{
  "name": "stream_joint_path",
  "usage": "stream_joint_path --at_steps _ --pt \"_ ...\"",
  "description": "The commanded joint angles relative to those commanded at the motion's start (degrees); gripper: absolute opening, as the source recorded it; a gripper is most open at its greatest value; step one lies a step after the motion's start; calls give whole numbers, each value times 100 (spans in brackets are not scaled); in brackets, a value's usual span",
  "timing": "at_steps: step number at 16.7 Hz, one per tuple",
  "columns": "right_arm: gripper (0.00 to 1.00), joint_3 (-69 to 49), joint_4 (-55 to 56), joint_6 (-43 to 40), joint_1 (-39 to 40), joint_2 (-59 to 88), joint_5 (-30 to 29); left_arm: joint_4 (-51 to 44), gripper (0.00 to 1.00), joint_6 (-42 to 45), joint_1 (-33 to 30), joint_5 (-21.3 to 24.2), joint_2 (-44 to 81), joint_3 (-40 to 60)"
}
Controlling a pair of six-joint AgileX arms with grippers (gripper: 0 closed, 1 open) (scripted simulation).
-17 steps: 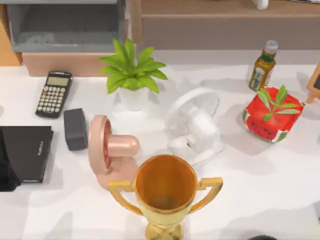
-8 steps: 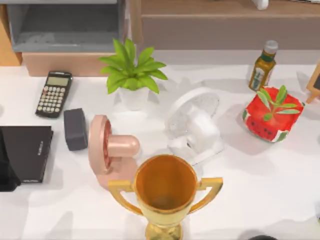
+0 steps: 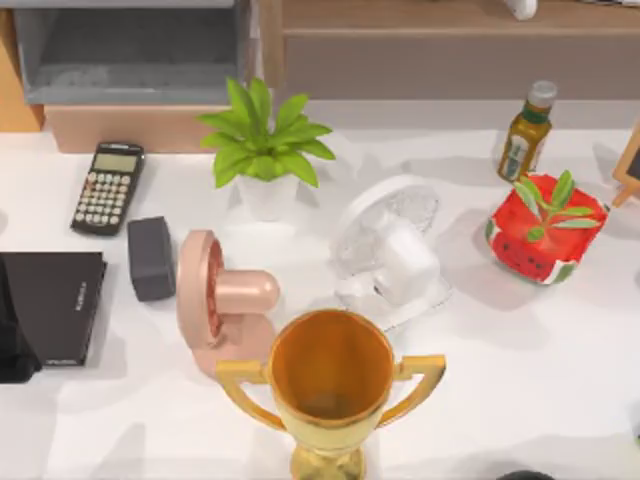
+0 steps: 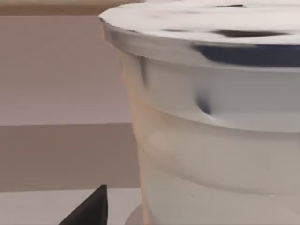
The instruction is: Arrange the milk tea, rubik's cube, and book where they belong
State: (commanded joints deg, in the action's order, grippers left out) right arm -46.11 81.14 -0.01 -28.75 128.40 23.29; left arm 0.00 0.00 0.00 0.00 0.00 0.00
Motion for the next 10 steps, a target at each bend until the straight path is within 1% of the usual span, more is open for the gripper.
stream_joint_path --at_steps 3,6,10 --pt "100 23 -238 84 -233 -233 57 0 100 0 0 0 0 0" --pt "100 167 -542 124 -360 -783 127 0 100 0 0 0 0 0" --pt "100 444 -854 11 -159 -1331 170 0 100 0 0 0 0 0"
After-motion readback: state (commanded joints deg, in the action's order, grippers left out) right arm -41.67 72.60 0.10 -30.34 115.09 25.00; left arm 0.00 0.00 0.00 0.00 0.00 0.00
